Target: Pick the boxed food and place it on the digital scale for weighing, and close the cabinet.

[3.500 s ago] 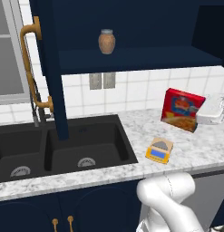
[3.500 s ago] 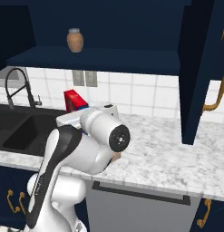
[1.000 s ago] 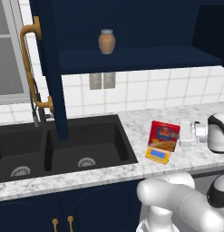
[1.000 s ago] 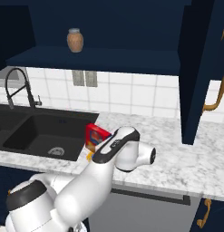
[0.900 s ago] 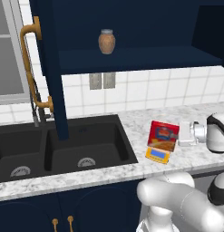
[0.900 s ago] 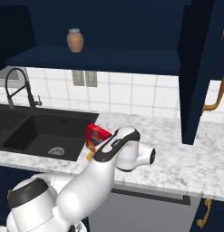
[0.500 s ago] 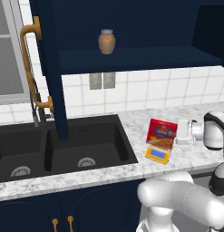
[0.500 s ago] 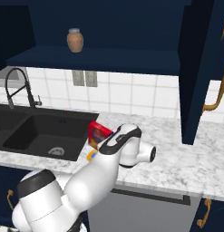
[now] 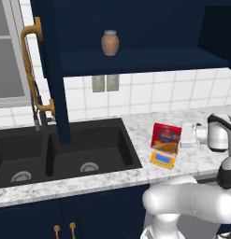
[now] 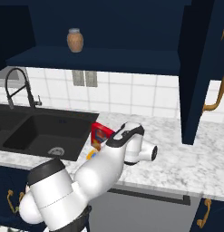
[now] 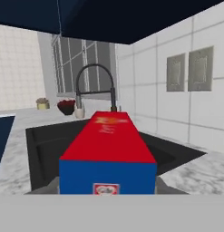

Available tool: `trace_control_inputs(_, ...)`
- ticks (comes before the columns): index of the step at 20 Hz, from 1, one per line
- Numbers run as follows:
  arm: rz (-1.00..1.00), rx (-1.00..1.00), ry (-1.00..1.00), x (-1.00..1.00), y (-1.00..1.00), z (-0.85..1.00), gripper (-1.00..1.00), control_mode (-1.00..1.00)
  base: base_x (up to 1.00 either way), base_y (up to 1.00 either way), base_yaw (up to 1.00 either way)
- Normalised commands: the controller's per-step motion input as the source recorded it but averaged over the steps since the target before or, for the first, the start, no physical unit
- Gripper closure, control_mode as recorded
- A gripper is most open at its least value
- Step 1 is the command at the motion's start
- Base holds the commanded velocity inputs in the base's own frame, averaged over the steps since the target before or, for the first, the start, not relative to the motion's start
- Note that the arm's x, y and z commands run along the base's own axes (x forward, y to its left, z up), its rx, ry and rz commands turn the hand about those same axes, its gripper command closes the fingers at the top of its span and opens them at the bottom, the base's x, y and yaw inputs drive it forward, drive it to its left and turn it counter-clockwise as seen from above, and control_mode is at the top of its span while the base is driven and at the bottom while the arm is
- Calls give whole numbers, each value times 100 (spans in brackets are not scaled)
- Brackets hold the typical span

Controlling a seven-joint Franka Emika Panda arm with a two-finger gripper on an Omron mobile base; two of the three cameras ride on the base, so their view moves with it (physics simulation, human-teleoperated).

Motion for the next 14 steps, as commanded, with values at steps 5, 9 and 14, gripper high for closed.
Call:
trace_control_inputs(5,0,0,0,35,0,-30,100,-100,0,0,0)
trace_control_inputs(9,0,0,0,-4,-2,-22,100,-100,0,0,0)
trace_control_inputs(14,0,0,0,-22,9,-16,100,-100,0,0,0)
